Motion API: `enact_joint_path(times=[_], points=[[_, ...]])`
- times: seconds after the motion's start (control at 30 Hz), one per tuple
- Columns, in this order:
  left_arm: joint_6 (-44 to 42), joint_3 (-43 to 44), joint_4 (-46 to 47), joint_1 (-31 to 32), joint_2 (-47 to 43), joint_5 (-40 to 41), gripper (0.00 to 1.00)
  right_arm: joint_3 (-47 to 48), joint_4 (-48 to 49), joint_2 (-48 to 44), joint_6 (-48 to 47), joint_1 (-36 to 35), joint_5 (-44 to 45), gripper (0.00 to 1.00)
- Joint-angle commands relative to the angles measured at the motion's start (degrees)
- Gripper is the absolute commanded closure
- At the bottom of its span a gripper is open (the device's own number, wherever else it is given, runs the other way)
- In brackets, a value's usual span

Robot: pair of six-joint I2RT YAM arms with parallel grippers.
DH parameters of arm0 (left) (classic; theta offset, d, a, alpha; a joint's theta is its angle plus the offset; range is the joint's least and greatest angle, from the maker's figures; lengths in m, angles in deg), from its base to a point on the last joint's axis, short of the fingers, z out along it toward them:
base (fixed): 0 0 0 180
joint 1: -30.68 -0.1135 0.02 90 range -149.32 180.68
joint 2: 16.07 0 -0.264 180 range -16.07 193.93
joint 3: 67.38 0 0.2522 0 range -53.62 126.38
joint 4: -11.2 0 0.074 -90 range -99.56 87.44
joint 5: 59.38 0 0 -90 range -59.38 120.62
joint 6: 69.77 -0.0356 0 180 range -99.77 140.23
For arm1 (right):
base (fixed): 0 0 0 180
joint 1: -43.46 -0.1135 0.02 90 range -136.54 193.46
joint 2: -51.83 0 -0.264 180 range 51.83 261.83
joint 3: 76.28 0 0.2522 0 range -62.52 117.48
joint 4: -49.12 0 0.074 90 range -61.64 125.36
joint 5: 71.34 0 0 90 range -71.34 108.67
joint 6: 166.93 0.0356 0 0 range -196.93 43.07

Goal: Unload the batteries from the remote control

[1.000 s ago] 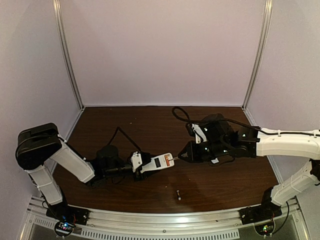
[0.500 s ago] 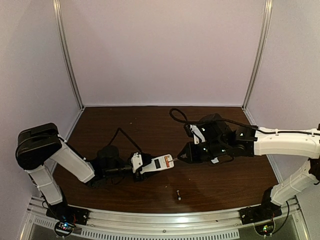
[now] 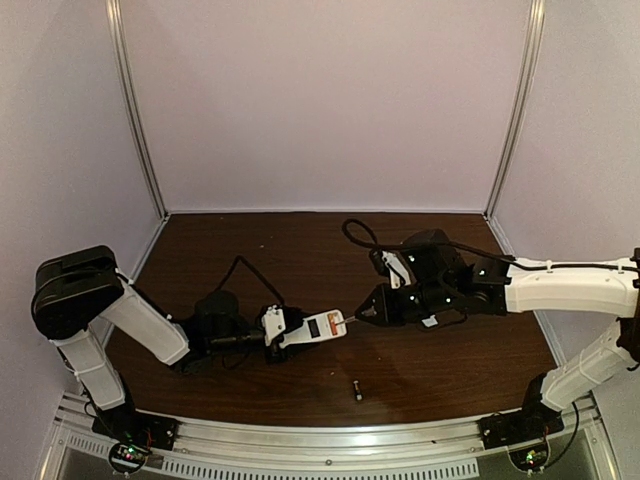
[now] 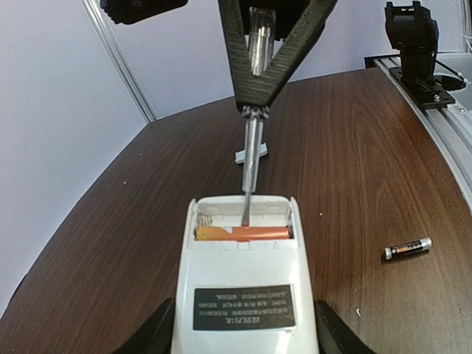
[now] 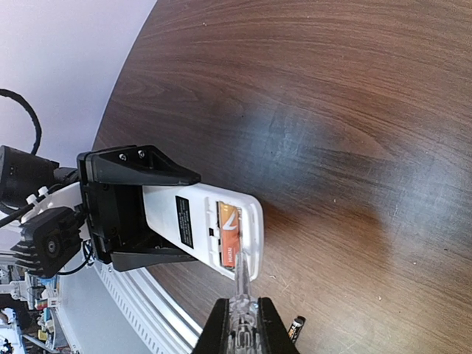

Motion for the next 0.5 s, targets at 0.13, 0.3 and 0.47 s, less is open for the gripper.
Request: enact_joint_path(times=[0.13, 0.3, 0.47], points=[[-0.16, 0.66, 5.07, 0.14, -0.44, -2.21, 1.0, -3.95, 2.69, -0.5, 0.25, 2.5, -0.18, 1.0], [-0.25, 0.65, 4.76, 0.08, -0.57, -2.21, 1.0, -3.91, 2.48, 0.37, -0.55, 2.87, -0.12, 1.0], [-0.4, 0.89, 4.34, 0.1, -0.51, -2.39, 1.0, -0.65, -2.18, 1.68, -4.19, 2.87, 2.06, 1.0]])
